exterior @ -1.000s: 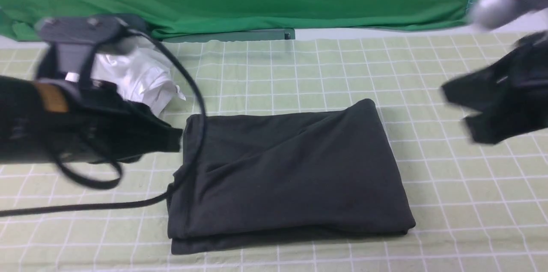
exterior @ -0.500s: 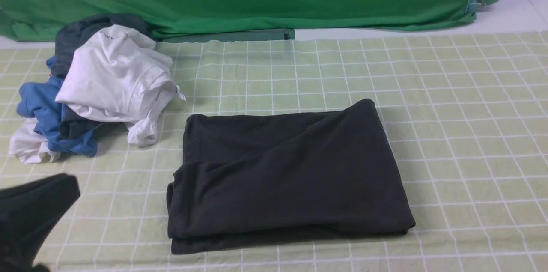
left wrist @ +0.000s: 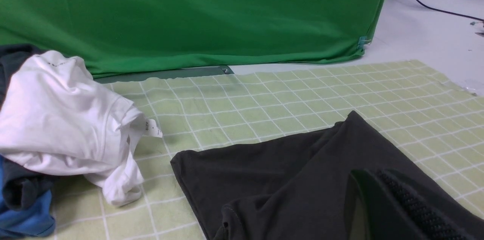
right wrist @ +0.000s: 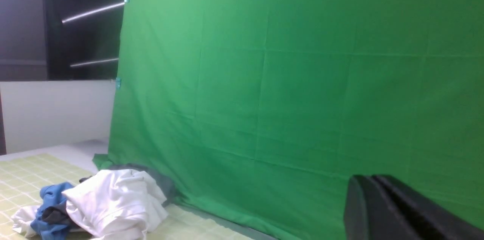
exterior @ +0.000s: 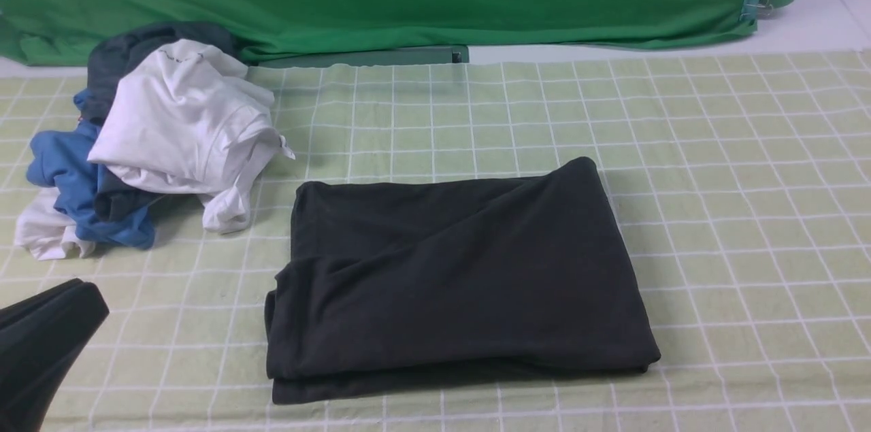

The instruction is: Fold a long-sleeved shirt over a green coffee tablecloth.

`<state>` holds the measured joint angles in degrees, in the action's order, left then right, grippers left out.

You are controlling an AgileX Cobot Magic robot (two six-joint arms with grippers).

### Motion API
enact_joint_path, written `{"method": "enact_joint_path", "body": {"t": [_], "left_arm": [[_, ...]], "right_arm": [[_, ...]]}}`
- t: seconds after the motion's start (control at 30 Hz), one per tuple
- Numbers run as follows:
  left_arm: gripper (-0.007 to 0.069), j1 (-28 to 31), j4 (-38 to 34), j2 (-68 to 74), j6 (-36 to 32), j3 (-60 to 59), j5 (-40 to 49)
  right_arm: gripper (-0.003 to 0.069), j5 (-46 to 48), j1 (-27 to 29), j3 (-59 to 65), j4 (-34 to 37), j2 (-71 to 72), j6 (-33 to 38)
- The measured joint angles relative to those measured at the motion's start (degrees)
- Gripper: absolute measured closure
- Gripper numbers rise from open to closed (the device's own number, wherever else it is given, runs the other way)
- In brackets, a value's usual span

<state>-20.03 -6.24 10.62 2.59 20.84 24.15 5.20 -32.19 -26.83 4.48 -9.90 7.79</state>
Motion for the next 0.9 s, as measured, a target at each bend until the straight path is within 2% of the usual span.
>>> {"method": "enact_joint_path", "body": {"t": [0.57, 0.67, 0.77, 0.9], "left_arm": [[0.0611, 0.0, 0.2, 0.0, 0.0, 0.0, 0.0], [0.0611, 0.0, 0.7, -0.2, -1.9, -0.1, -0.4], [0.0611, 1.1, 0.8, -1.7, -5.7, -1.8, -5.5], [0.0611, 7.1, -0.3, -6.0, -7.8, -8.7, -17.8]], "right_arm": [[0.0585, 0.0, 0.0, 0.0, 0.0, 0.0, -0.2], [0.0578, 0.0, 0.0, 0.0, 0.0, 0.0, -0.2], [0.0571, 0.0, 0.0, 0.0, 0.0, 0.0, -0.2], [0.0563, 0.0, 0.0, 0.0, 0.0, 0.0, -0.2]]}}
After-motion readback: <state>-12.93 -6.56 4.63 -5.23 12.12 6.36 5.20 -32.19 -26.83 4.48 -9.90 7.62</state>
